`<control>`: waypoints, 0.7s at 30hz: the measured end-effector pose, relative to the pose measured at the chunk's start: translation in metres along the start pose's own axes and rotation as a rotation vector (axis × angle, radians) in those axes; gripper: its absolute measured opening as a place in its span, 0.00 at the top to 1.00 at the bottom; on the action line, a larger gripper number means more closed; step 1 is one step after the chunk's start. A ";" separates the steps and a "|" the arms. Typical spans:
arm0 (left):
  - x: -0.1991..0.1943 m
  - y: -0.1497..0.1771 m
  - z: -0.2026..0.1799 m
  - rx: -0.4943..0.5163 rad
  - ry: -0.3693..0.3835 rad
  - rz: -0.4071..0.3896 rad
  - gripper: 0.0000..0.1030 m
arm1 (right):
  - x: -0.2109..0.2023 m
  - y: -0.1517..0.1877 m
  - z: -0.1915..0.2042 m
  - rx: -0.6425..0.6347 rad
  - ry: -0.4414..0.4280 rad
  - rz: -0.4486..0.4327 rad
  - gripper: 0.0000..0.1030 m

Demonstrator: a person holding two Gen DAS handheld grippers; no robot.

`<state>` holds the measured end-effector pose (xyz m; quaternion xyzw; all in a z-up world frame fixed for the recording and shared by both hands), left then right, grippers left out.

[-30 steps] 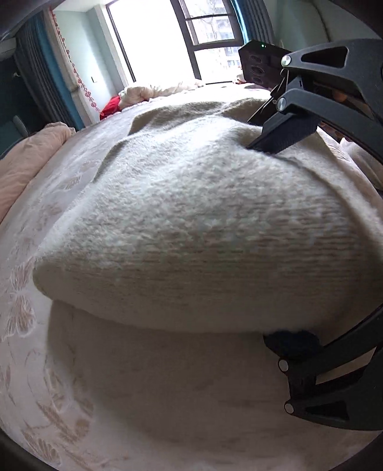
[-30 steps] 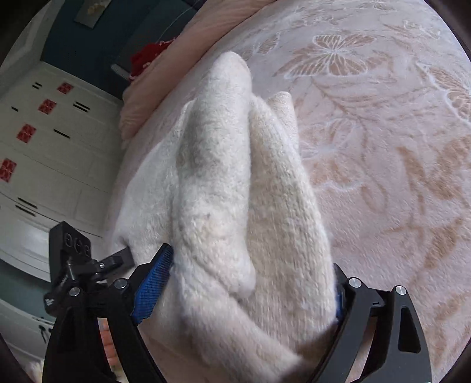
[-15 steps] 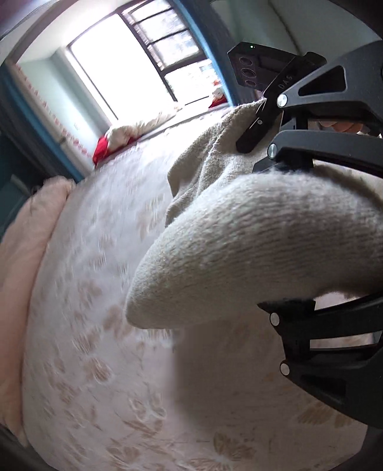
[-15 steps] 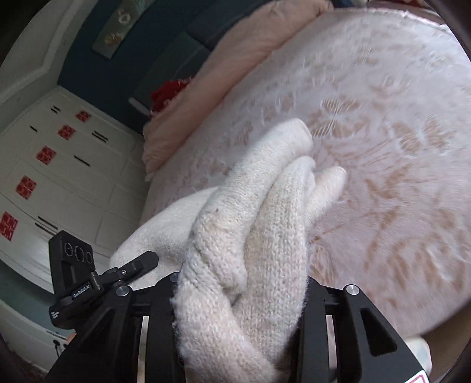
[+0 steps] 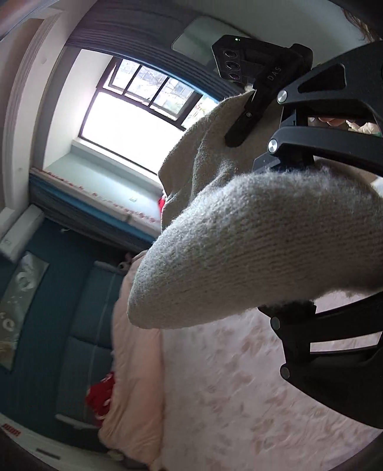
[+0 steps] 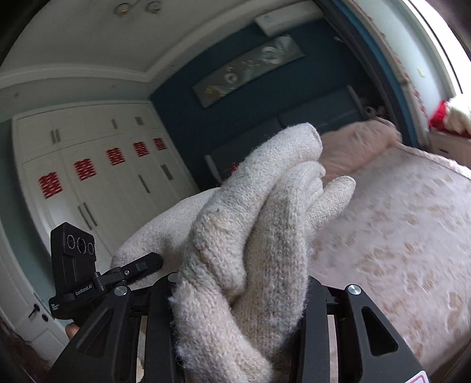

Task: Fold small clothes

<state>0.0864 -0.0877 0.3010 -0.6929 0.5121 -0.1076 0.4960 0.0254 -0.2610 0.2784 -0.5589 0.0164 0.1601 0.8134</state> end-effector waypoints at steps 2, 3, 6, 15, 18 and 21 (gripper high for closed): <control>-0.015 -0.012 0.021 0.023 -0.041 -0.047 0.42 | 0.029 -0.004 0.015 -0.015 -0.040 0.006 0.67; -0.021 -0.018 0.032 0.032 -0.062 -0.063 0.42 | 0.044 -0.003 0.021 -0.024 -0.059 0.012 0.67; -0.036 -0.031 0.074 0.022 -0.113 -0.103 0.42 | 0.097 0.002 0.043 -0.051 -0.113 0.032 0.67; -0.019 0.013 0.227 -0.036 -0.235 -0.095 0.41 | 0.249 0.119 0.026 0.011 -0.102 0.234 0.65; 0.026 0.071 0.295 -0.097 -0.303 0.002 0.41 | 0.300 0.208 -0.005 0.094 -0.018 0.424 0.64; 0.060 0.135 0.348 -0.188 -0.384 0.145 0.41 | 0.323 0.295 -0.033 0.186 0.072 0.650 0.64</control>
Point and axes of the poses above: each gripper's, at about its wrist camera, not at the fingertips, and x roughly the way its jaws point, z to its left, y to its underside, the point moved 3 cm from there along x, roughly the way its jaws point, and after that the axes turned 6 degrees about -x, right-handed, at the moved point
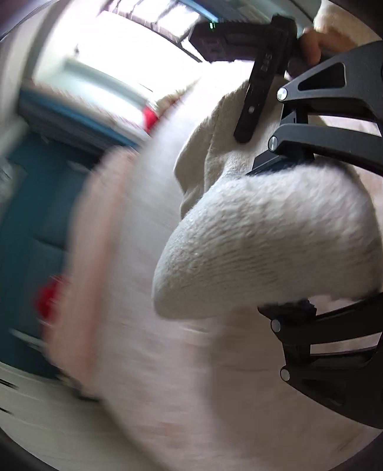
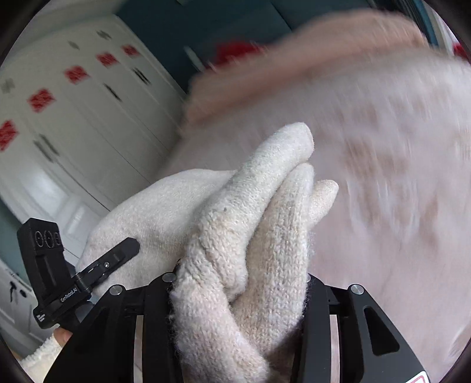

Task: Fold small clothes

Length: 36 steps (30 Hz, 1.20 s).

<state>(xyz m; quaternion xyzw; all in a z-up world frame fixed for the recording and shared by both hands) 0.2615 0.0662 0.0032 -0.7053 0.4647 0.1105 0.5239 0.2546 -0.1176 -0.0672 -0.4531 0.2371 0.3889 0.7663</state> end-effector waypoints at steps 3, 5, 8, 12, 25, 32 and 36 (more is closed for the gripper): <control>0.023 0.050 0.033 -0.092 -0.038 0.078 0.28 | 0.000 0.030 -0.007 0.015 0.005 -0.046 0.49; 0.010 0.059 0.041 -0.149 -0.018 0.040 0.17 | -0.007 0.034 -0.009 0.034 0.028 -0.062 0.36; 0.007 0.064 0.059 -0.292 0.031 0.047 0.15 | -0.005 0.028 -0.022 0.102 0.005 -0.043 0.36; 0.013 0.063 0.057 -0.298 0.018 0.033 0.15 | 0.003 0.015 -0.023 0.124 -0.027 -0.005 0.62; 0.006 0.085 0.044 -0.152 -0.108 0.020 0.12 | -0.004 -0.005 -0.002 -0.082 0.203 0.010 0.47; -0.011 0.086 0.030 -0.103 -0.171 -0.016 0.11 | -0.075 0.000 0.028 -0.149 0.278 -0.160 0.46; -0.038 0.085 0.027 -0.099 -0.178 -0.101 0.11 | -0.075 0.021 0.035 -0.233 0.296 -0.110 0.46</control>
Point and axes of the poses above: each gripper's, at about its wrist camera, not at the fingertips, and x roughly the way its jaws point, z to its left, y to its underside, the point moved 3 cm from there along x, roughly the way its jaws point, and after that the axes turned 6 degrees about -x, right-handed, at the moved point
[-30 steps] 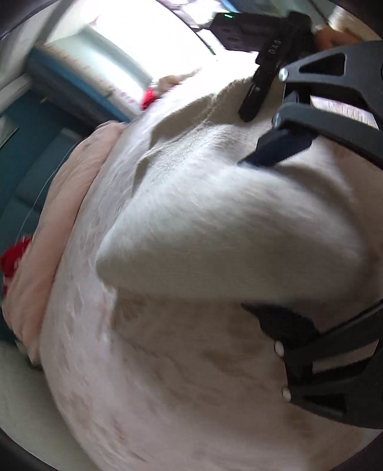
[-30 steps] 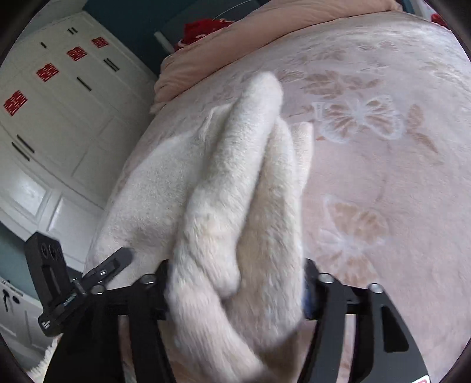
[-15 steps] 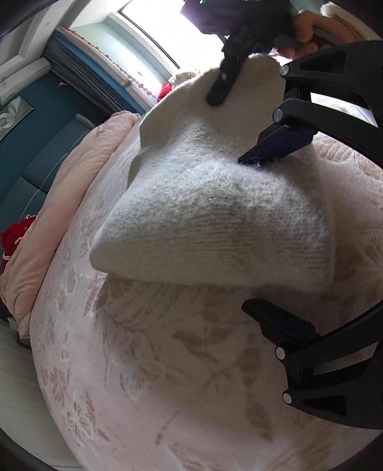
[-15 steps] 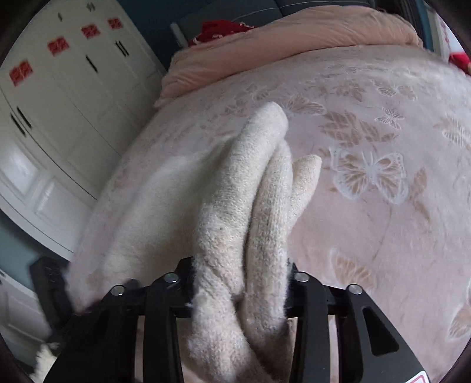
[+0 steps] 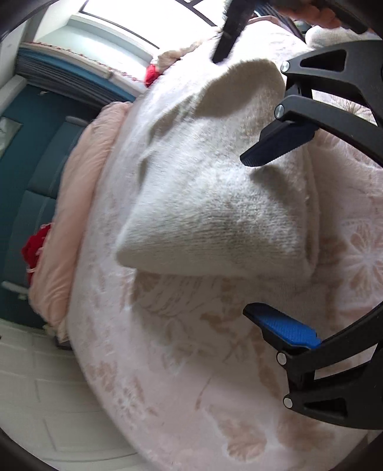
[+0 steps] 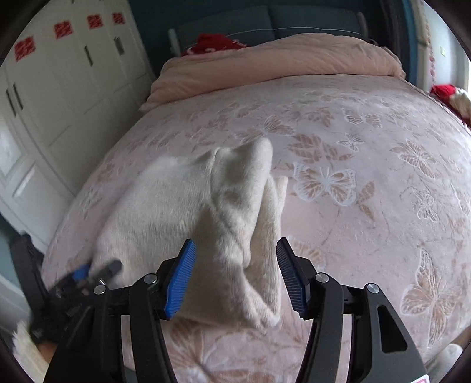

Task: Fold small clothes

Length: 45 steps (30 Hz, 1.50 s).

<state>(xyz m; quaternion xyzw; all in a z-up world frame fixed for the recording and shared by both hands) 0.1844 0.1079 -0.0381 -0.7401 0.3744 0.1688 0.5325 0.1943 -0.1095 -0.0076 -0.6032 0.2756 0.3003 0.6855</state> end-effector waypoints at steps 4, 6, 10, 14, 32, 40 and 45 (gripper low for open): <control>-0.031 -0.008 0.012 -0.116 0.099 -0.108 0.16 | 0.005 0.015 -0.001 0.026 -0.045 0.012 0.91; -0.040 -0.011 0.010 -0.131 0.163 -0.148 0.25 | -0.001 0.014 0.005 0.014 -0.060 -0.014 0.93; -0.017 -0.011 0.001 -0.089 0.140 -0.075 0.36 | 0.009 0.014 0.011 -0.034 -0.029 0.032 0.93; 0.027 0.003 0.014 -0.109 0.007 0.101 0.36 | 0.045 0.027 -0.014 0.015 0.029 0.127 0.89; 0.008 0.005 0.010 -0.105 -0.120 0.127 0.15 | 0.036 0.032 -0.032 0.246 -0.115 0.185 0.34; 0.023 -0.005 0.003 -0.081 -0.101 0.228 0.34 | 0.038 0.003 -0.022 0.226 -0.219 0.139 0.80; 0.023 -0.013 -0.009 -0.052 -0.117 0.221 0.33 | 0.031 -0.005 -0.014 0.111 -0.115 0.114 0.81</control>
Point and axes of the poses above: each gripper's, at about its wrist camera, not at the fingertips, and x roughly the way its jaws point, z to its left, y to its underside, the point moved 3 cm from there along x, roughly the way its jaws point, and after that the axes turned 6 degrees about -x, right-handed, at the moved point
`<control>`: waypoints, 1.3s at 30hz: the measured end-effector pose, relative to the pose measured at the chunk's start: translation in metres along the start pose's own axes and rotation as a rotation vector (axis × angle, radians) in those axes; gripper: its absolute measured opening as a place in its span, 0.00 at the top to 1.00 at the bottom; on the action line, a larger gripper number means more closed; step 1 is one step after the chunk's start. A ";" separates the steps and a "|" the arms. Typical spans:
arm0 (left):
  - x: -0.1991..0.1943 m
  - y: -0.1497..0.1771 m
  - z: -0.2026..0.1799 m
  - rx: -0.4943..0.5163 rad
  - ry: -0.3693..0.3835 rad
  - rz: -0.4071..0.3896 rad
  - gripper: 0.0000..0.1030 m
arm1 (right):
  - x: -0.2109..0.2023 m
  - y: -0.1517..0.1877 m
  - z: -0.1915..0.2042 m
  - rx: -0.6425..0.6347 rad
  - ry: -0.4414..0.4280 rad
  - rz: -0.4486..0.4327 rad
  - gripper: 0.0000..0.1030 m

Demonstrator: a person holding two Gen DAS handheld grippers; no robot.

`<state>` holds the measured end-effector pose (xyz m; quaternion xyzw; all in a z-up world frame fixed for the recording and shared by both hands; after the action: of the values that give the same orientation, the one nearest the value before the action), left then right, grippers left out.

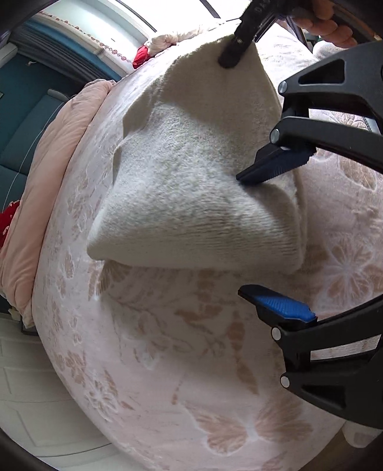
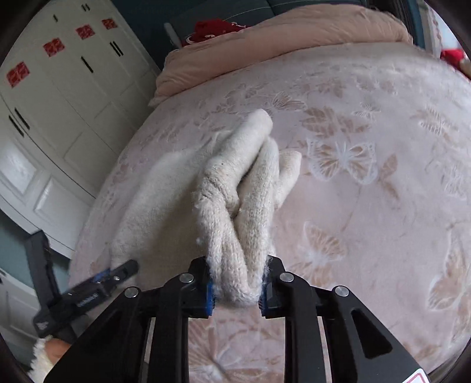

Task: Fold small clothes

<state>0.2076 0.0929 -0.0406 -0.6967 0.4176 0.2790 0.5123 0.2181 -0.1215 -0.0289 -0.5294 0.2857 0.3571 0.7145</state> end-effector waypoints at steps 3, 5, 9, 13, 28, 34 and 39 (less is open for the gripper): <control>0.007 0.006 -0.002 0.014 -0.026 0.011 0.30 | 0.033 0.026 -0.015 0.025 0.028 0.096 0.74; 0.010 0.011 0.000 0.012 -0.046 0.017 0.26 | 0.023 0.028 -0.017 0.073 0.009 0.054 0.65; 0.006 0.013 0.003 0.013 -0.061 0.012 0.24 | 0.004 0.018 -0.020 0.107 -0.014 0.038 0.58; 0.006 0.012 0.000 0.034 -0.083 0.008 0.23 | 0.022 0.015 -0.035 0.193 -0.069 0.087 0.40; 0.013 0.011 -0.016 0.101 -0.067 0.001 0.23 | -0.001 0.016 -0.026 0.166 -0.093 -0.049 0.74; 0.017 0.020 -0.014 0.099 -0.099 -0.013 0.15 | 0.009 0.028 -0.041 0.231 -0.067 -0.006 0.54; 0.000 0.021 -0.019 0.124 -0.148 -0.027 0.16 | -0.035 0.026 -0.039 0.201 0.035 -0.095 0.46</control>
<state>0.1892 0.0721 -0.0448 -0.6468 0.3857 0.2963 0.5875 0.1759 -0.1613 -0.0266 -0.4740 0.3070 0.2832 0.7751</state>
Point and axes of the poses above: each gripper's, at about its wrist camera, not at the fingertips, and x roughly the way its jaws point, z to its left, y to its underside, the point moved 3 cm from there along x, roughly the way its jaws point, and after that the axes turned 6 degrees about -x, right-handed, at the moved point
